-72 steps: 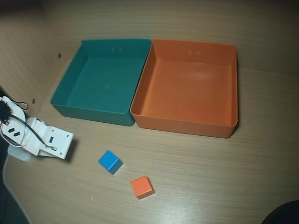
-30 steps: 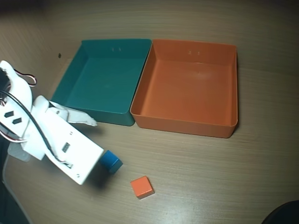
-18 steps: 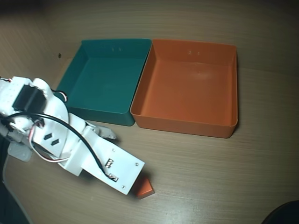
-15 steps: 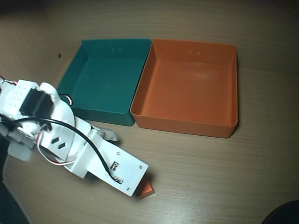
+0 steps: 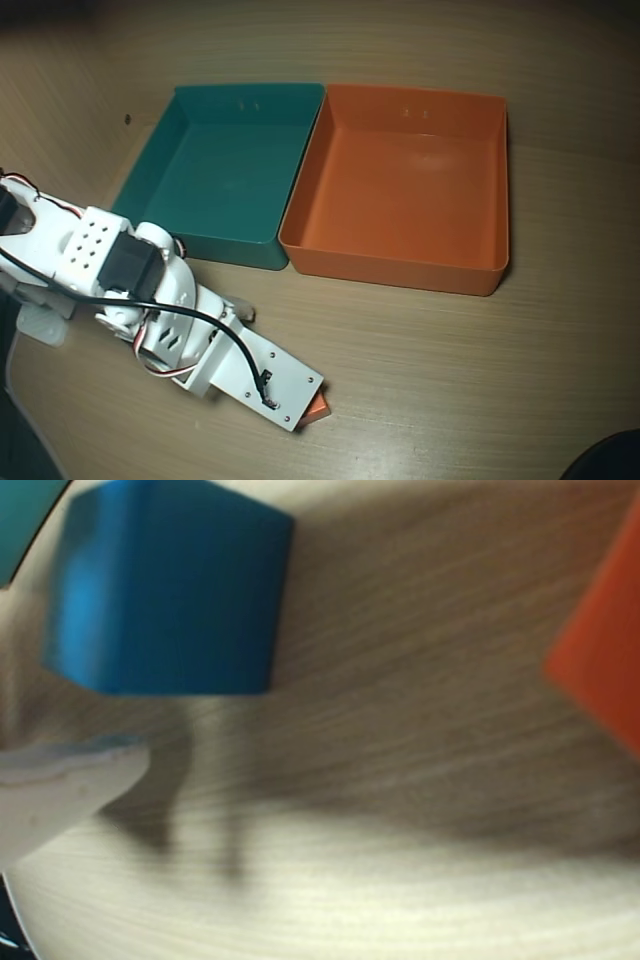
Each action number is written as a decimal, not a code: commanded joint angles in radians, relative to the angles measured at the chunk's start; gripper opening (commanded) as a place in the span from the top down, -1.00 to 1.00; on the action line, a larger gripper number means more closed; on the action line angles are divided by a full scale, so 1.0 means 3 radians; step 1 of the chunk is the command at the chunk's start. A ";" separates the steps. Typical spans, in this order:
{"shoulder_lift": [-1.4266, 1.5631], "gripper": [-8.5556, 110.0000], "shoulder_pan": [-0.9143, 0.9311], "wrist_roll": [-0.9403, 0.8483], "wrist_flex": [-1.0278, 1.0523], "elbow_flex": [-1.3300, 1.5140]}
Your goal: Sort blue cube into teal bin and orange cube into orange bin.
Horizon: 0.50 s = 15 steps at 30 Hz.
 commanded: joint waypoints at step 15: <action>0.0056 0.36 0.0010 -0.0010 -0.0455 -0.0148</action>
